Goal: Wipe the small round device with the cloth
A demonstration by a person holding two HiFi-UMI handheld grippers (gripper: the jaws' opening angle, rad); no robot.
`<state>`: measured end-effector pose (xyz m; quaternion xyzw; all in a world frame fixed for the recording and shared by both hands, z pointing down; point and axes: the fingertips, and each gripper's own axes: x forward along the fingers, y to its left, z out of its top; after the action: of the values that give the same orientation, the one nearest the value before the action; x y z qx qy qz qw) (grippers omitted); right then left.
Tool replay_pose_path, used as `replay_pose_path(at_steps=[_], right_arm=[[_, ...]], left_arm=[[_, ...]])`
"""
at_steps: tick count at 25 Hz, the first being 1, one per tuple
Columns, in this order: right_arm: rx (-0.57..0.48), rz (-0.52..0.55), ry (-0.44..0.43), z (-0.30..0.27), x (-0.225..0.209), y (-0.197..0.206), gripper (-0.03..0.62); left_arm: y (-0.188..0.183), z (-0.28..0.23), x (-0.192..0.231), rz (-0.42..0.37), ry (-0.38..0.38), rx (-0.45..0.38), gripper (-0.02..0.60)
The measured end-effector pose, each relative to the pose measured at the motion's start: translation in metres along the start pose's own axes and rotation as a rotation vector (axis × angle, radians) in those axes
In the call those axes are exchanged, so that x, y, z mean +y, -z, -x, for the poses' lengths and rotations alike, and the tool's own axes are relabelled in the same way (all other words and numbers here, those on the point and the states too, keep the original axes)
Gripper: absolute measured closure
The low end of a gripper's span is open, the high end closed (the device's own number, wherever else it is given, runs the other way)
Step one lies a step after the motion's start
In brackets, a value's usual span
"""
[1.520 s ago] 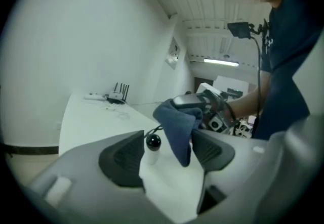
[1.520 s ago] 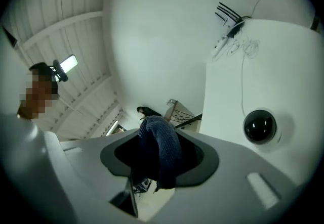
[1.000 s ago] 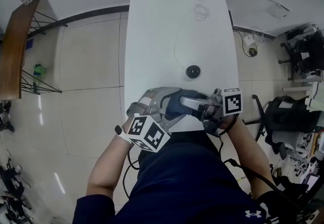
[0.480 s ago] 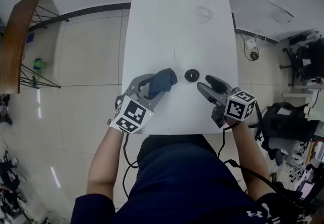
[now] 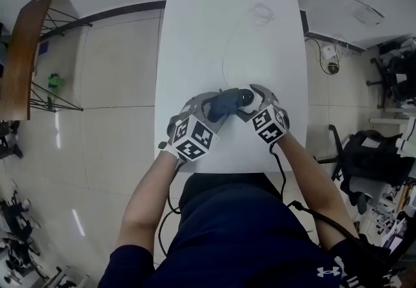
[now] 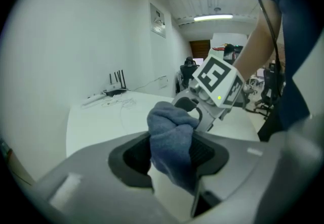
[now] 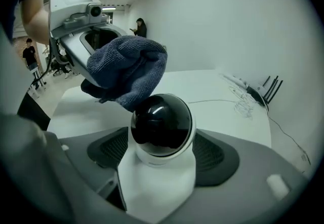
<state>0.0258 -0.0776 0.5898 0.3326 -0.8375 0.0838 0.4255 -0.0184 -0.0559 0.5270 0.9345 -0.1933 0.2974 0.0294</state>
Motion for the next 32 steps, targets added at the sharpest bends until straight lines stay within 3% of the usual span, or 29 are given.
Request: replay_pose_path(at_steps=[3, 7, 12, 14, 16, 19, 21, 24, 27, 29, 32], right_arm=[[0.021, 0.012, 0.005, -0.005, -0.001, 0.006, 0.243], [0.018, 0.000, 0.000, -0.006, 0.000, 0.007, 0.247], [0.025, 0.011, -0.004, -0.007, 0.000, 0.007, 0.247], [0.030, 0.007, -0.003, -0.008, 0.001, 0.007, 0.247], [0.037, 0.004, -0.002, -0.009, 0.003, 0.007, 0.247], [0.043, 0.009, -0.005, -0.011, 0.004, 0.006, 0.247], [0.042, 0.011, -0.008, -0.010, 0.004, 0.007, 0.247], [0.042, 0.001, -0.005, -0.009, 0.003, 0.010, 0.247], [0.042, 0.000, -0.005, -0.010, 0.005, 0.009, 0.247], [0.044, 0.003, -0.008, -0.010, 0.005, 0.009, 0.247], [0.042, 0.004, -0.006, -0.010, 0.005, 0.009, 0.247]], left_arm=[[0.022, -0.008, -0.007, 0.027, -0.001, 0.034, 0.390], [0.059, -0.025, -0.010, 0.044, -0.012, 0.132, 0.390], [0.088, -0.043, -0.012, -0.039, 0.030, 0.336, 0.390], [0.088, -0.044, -0.008, -0.072, 0.037, 0.377, 0.390], [0.074, -0.035, 0.007, -0.091, 0.000, 0.354, 0.390], [0.030, -0.009, 0.026, -0.094, -0.024, 0.249, 0.388], [-0.003, 0.003, 0.023, -0.164, 0.011, 0.203, 0.387], [-0.036, 0.004, 0.002, -0.404, 0.070, 0.211, 0.387], [-0.043, -0.004, -0.014, -0.624, 0.095, 0.269, 0.387], [-0.033, -0.009, -0.011, -0.659, 0.099, 0.313, 0.388], [-0.009, -0.016, 0.009, -0.585, 0.092, 0.361, 0.388]])
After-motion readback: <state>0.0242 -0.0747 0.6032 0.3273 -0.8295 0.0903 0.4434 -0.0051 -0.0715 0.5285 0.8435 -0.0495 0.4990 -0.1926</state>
